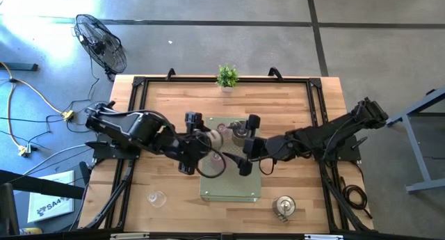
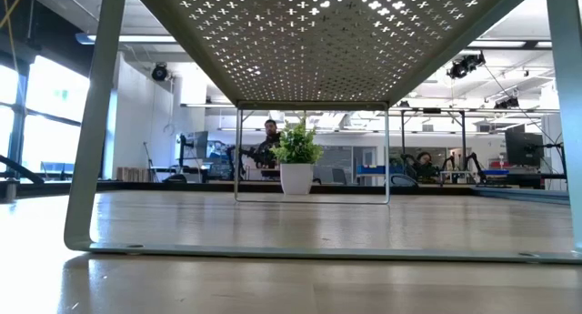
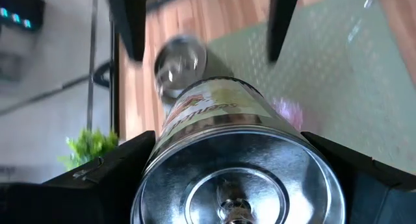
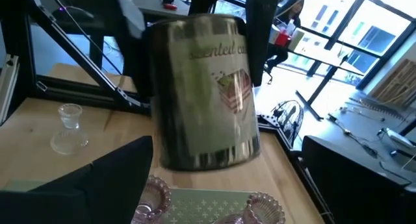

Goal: Pick & Place candle stick holders
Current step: Put the top silver scented candle on the shelf

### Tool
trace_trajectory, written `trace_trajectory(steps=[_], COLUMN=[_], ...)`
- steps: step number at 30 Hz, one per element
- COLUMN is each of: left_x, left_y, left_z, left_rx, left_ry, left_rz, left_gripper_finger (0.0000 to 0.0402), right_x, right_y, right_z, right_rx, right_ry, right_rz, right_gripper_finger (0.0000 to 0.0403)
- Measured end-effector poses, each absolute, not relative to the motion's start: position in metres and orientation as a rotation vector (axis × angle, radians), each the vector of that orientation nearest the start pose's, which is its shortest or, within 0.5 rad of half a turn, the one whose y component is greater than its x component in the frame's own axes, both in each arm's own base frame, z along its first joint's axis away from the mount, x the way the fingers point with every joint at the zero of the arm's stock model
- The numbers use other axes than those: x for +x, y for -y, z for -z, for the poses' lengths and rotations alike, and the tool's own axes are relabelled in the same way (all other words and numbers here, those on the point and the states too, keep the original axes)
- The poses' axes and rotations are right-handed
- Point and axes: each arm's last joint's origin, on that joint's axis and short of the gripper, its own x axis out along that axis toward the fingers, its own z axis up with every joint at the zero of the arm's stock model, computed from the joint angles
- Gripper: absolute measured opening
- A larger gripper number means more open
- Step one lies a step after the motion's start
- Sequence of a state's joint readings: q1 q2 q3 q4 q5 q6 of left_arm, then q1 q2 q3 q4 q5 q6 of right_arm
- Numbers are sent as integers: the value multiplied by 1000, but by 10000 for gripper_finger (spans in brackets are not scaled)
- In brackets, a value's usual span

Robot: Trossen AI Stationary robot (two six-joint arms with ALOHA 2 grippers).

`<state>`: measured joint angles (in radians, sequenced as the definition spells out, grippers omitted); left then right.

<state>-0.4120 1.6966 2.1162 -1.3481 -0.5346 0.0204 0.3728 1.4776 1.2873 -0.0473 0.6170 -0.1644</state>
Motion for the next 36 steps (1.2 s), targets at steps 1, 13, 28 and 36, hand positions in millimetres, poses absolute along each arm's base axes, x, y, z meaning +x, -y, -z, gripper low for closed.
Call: trace_trajectory(steps=[1, 13, 28, 36], left_x=[290, 299, 314, 314], left_y=[111, 111, 99, 99], left_z=[-447, -454, -450, -450], left_rx=[449, 481, 442, 443], left_ry=[-809, -705, -711, -708], left_rz=[-99, -108, -71, -53], left_gripper_finger=[347, 347, 347, 347], right_x=[320, 323, 334, 333], right_y=[-105, -105, -99, -99], right_z=[-357, -355, -346, -344], right_rx=[-271, -287, -223, -208], right_ry=[-230, -231, -246, -254], right_rz=[223, 152, 218, 246], right_gripper_finger=[387, 388, 389, 380])
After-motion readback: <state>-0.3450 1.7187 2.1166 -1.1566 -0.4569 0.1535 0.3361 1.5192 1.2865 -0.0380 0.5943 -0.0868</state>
